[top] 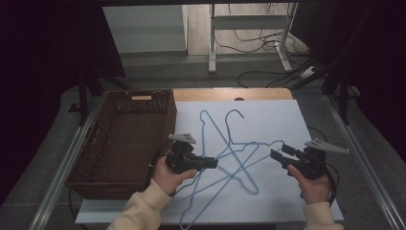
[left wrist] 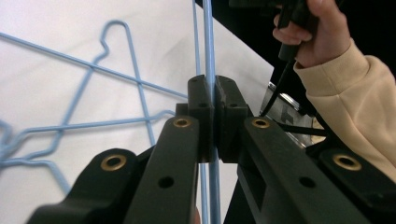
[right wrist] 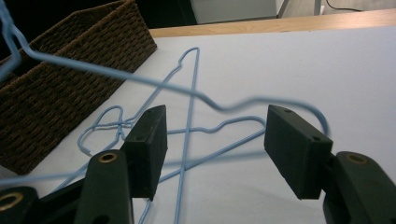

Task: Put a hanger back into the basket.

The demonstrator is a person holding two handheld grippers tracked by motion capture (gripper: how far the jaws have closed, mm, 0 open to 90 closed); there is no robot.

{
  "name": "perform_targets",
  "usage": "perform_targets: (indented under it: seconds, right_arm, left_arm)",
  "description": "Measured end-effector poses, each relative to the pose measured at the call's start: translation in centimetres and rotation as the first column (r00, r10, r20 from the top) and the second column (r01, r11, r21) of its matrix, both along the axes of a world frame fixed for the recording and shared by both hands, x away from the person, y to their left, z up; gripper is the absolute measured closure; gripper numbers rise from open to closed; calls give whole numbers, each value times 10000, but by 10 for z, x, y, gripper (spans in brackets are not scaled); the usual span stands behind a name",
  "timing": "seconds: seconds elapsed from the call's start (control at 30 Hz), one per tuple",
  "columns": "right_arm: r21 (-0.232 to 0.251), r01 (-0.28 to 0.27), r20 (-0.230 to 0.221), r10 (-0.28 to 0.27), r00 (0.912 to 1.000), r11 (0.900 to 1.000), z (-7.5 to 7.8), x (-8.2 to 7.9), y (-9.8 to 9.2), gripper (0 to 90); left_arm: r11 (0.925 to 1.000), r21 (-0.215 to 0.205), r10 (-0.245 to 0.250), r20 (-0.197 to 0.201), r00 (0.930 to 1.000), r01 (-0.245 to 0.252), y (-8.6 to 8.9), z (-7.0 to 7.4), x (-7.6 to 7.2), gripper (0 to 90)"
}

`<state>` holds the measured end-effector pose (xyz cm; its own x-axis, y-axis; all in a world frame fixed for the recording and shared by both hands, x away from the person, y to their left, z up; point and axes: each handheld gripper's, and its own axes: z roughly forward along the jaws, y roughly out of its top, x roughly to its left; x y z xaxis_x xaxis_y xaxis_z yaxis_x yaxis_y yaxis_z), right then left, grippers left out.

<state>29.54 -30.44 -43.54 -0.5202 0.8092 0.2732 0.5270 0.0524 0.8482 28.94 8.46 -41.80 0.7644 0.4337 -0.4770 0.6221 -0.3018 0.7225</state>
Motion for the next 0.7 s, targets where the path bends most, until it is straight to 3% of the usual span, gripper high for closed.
perform_targets:
  seconds: [0.5, 0.7]
  right_arm:
    - [-350, -358, -256, 350, 9991, 9987, -6, 3, 3, 340]
    - [-414, -382, -358, 367, 9987, 9984, -8, 4, 4, 339]
  left_arm:
    - [9975, -320, 638, 349, 9974, -627, 53, 29, 2, 868]
    - [9942, -501, 964, 339, 9948, -946, 77, 34, 2, 868]
